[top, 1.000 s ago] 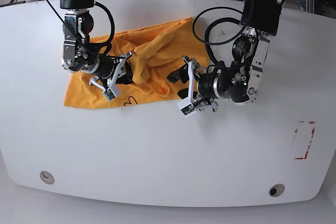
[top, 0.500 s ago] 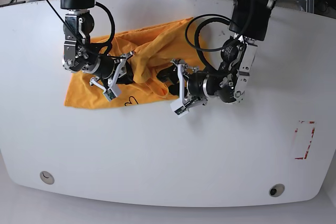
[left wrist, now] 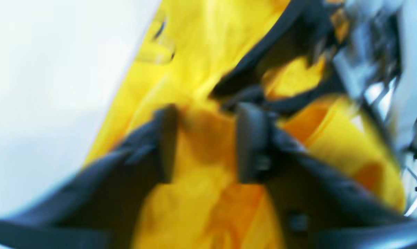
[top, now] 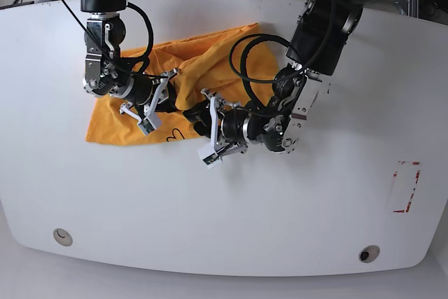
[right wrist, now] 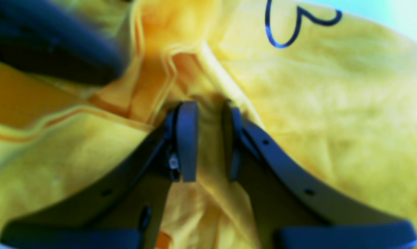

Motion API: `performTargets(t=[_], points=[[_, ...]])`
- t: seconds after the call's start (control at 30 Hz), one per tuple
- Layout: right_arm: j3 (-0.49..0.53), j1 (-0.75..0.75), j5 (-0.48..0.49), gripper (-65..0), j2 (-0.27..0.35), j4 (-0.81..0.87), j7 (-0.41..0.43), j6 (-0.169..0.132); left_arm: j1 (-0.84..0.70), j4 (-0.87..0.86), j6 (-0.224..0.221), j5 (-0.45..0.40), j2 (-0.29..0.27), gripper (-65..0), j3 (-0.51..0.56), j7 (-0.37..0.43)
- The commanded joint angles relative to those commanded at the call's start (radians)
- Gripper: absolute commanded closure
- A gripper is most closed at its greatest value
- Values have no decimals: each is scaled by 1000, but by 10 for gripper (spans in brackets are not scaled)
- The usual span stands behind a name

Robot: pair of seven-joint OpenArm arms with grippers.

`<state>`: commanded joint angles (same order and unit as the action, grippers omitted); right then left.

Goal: Layout the t-shirt on the table in an organized manner, then fold the t-shirt properly
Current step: 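Pull the folded fabric with the left gripper toward the right gripper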

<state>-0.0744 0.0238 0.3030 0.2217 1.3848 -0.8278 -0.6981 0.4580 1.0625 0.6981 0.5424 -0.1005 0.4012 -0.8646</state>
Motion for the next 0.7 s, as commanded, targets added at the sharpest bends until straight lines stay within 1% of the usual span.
performTargets(t=[0.03, 0.3, 0.47, 0.57, 0.7], points=[[0, 0, 0, -124, 0, 0, 0, 0, 3, -2, 0, 0, -2, -106, 0, 0], [0, 0, 0, -124, 0, 0, 0, 0, 9, -3, 0, -2, -2, -103, 0, 5], [0, 0, 0, -124, 0, 0, 0, 0, 35, -6, 0, -2, -2, -103, 5, 48], [0, 0, 0, -124, 0, 0, 0, 0, 43, -6, 0, -2, -5, -103, 28, 69], [0, 0, 2, -124, 0, 0, 0, 0, 80, -6, -28, -2, -29, -103, 43, 95]])
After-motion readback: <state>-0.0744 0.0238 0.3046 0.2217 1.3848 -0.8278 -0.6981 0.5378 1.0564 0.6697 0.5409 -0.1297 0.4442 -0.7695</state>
